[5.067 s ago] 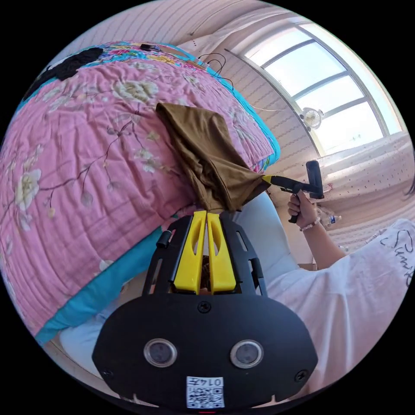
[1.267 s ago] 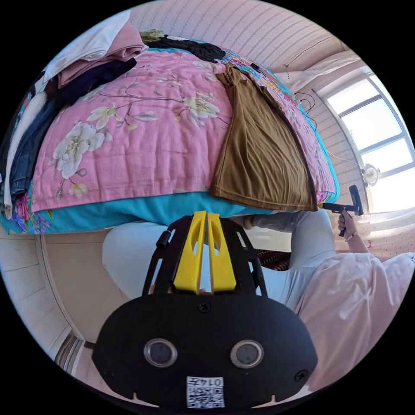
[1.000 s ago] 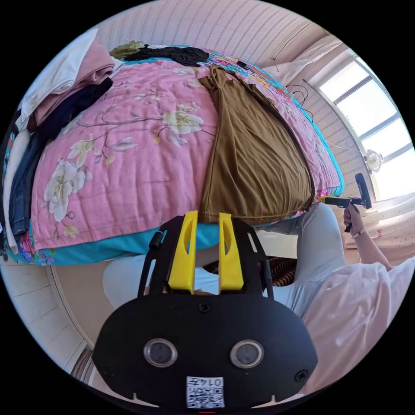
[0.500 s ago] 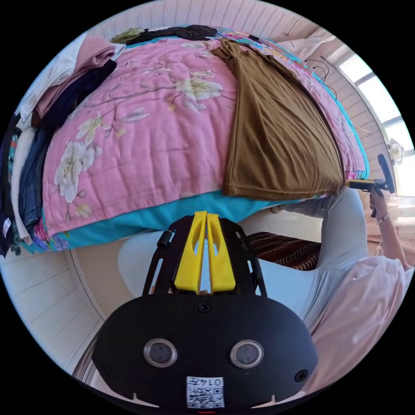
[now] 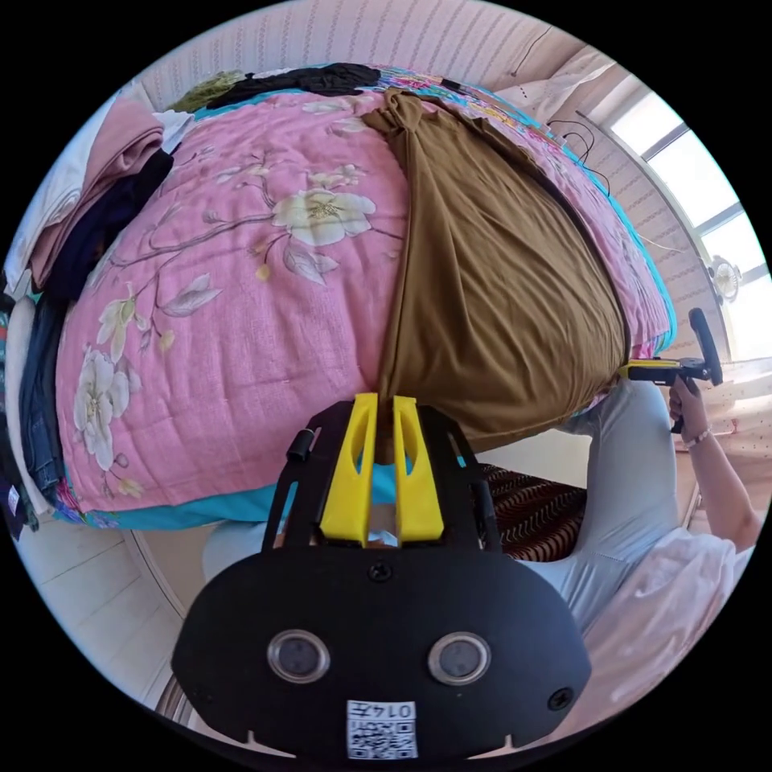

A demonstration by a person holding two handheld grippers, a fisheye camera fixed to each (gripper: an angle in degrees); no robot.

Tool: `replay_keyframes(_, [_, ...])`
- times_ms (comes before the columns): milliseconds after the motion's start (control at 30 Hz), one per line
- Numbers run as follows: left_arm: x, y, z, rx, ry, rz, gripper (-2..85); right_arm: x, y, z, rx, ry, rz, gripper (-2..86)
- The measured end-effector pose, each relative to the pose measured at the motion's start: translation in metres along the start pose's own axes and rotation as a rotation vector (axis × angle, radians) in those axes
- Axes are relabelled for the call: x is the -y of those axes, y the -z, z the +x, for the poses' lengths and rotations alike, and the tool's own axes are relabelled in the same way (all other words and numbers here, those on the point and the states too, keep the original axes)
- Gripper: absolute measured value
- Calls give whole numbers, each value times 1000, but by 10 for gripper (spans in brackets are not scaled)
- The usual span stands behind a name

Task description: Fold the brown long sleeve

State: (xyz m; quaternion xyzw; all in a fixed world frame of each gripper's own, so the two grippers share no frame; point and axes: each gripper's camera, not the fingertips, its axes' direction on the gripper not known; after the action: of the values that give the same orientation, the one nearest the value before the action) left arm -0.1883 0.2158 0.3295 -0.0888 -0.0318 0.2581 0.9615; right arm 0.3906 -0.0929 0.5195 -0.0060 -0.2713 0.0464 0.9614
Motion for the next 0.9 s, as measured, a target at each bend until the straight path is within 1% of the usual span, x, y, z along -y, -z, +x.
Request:
replay_keyframes(33, [-3, 4, -2, -15, 16, 6, 1, 2, -3, -2, -3, 27, -23, 24])
replay_keyframes(67, [-8, 9, -4, -21, 16, 19, -4, 0, -1, -5, -21, 47, -21, 17])
replay_keyframes(167, [-25, 18, -6, -15, 2, -11, -9, -11, 6, -4, -58, 76, -22, 6])
replay_keyframes(267, [-52, 23, -8, -88, 36, -26, -10, -27, 16, 4, -27, 69, 9, 1])
replay_keyframes(333, [-64, 20, -5, -100, 39, -54, -10, -33, 20, 10, -8, 53, 22, 0])
replay_keyframes(500, [-67, 8, 6, -47, 3, -113, -10, -36, 11, 15, 11, 18, 9, 0])
replay_keyframes(567, [-63, 15, 9, -21, -1, -87, -10, -40, 13, 15, 48, -7, 40, 0])
replay_keyframes(767, [-79, 37, 6, 0, 0, -20, -6, -66, 27, 11, 21, -25, 100, 1])
replay_keyframes(900, [-96, 46, 5, -3, -5, 14, -5, -87, 36, 11, 38, -33, 162, 0])
